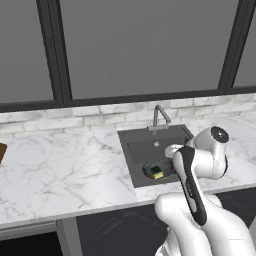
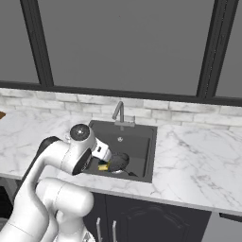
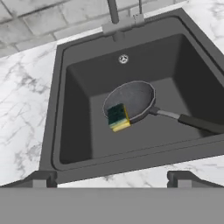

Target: Pick the pan and sponge and place them into the sink. Then turn on the water.

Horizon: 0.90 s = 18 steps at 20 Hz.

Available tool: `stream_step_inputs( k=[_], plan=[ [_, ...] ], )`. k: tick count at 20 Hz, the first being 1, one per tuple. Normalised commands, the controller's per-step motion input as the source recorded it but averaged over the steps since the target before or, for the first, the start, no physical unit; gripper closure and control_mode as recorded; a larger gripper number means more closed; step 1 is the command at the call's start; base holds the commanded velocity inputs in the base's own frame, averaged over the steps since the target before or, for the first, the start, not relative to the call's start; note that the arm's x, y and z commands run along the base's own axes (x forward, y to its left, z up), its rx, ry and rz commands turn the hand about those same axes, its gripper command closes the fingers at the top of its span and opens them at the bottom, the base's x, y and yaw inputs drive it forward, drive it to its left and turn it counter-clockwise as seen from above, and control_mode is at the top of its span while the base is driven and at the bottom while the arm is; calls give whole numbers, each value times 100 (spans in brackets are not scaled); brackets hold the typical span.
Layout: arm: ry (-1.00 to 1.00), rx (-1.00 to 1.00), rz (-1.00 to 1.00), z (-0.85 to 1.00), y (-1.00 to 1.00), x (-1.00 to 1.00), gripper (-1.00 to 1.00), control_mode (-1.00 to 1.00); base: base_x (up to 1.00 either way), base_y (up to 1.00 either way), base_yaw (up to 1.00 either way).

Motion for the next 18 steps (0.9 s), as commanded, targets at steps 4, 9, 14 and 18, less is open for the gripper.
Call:
stream_step_inputs(
  k=[4,9,14,18],
  plan=[
    [-14,0,8,15,-26,-15,-100,-100,0,0,0],
    [-16,-2,11,13,-27,-12,-100,-100,0,0,0],
    [-16,-4,15,4,-22,-6,-100,-100,0,0,0],
    [-17,-7,16,0,-17,-7,-100,-100,0,0,0]
  ],
)
